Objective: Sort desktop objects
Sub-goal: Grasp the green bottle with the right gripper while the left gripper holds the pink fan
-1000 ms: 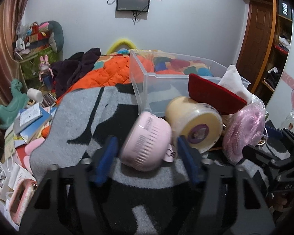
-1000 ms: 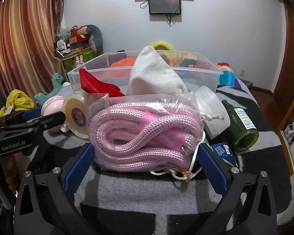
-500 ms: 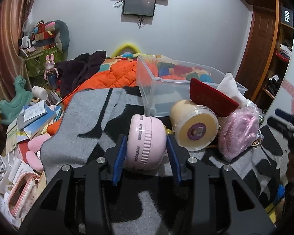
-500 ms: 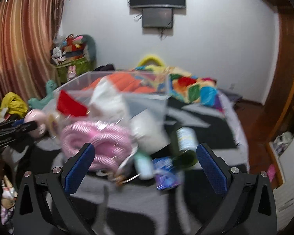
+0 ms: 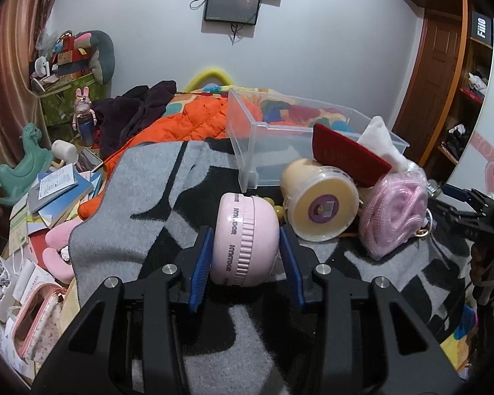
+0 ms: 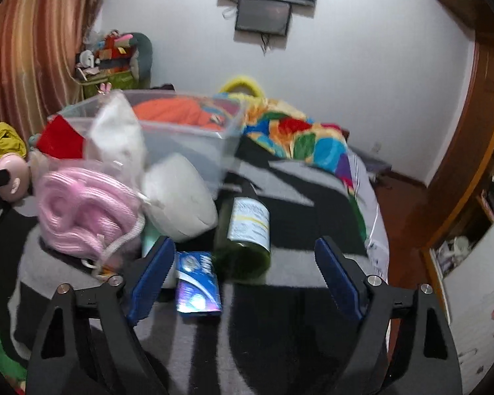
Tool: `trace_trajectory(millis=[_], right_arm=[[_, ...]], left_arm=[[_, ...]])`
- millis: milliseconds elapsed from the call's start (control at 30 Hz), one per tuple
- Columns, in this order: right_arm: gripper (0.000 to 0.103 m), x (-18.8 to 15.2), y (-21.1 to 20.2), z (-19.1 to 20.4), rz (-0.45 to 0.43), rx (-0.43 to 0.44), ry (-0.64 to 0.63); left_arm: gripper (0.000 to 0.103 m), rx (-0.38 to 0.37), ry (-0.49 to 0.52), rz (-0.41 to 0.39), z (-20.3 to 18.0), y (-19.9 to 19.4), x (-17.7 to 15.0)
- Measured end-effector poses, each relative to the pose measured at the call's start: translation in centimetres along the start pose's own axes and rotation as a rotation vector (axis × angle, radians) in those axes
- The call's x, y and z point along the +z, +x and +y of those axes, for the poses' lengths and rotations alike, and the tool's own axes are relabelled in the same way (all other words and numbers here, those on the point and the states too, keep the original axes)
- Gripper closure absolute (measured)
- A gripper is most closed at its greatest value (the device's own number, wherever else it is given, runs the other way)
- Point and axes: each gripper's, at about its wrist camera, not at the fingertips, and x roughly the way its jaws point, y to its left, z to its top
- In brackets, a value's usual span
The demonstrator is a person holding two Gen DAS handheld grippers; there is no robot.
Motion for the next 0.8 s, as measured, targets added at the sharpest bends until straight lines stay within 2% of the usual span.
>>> trace_trajectory(millis=[33, 167, 300, 500, 633, 800], right_arm=[[0.039, 0.1, 0.5, -0.4, 0.019, 0.015, 0.025], [0.046, 0.3, 2.3, -1.6, 0.060, 0.069, 0.112], [0.063, 0.3, 3.5, -1.3, 0.080, 0.091, 0.124], [0.064, 0.2, 2.4, -1.2, 0.019, 0.085, 0.109], [0.064, 0.4, 1.5, -1.9, -0.004, 0.116, 0.144], [0.064, 1.3, -0.1, -2.6, -0.040, 0.156, 0.170]], left_arm=[[0.062, 0.008, 0.005, 0.001, -0.1, 0.1, 0.0], [0.062, 0.038, 0.016, 0.026, -0.4, 1.1, -0.2], [0.062, 0.043, -0.022, 0.037, 0.1, 2.3, -0.4], [0.062, 0.022, -0.075, 0.024, 0.7, 2.6, 0.4], [0.045, 0.002, -0.088, 0.019, 0.8, 2.3, 1.4], [0.041, -0.003, -0.039, 0.030, 0.0, 3.1, 2.9]])
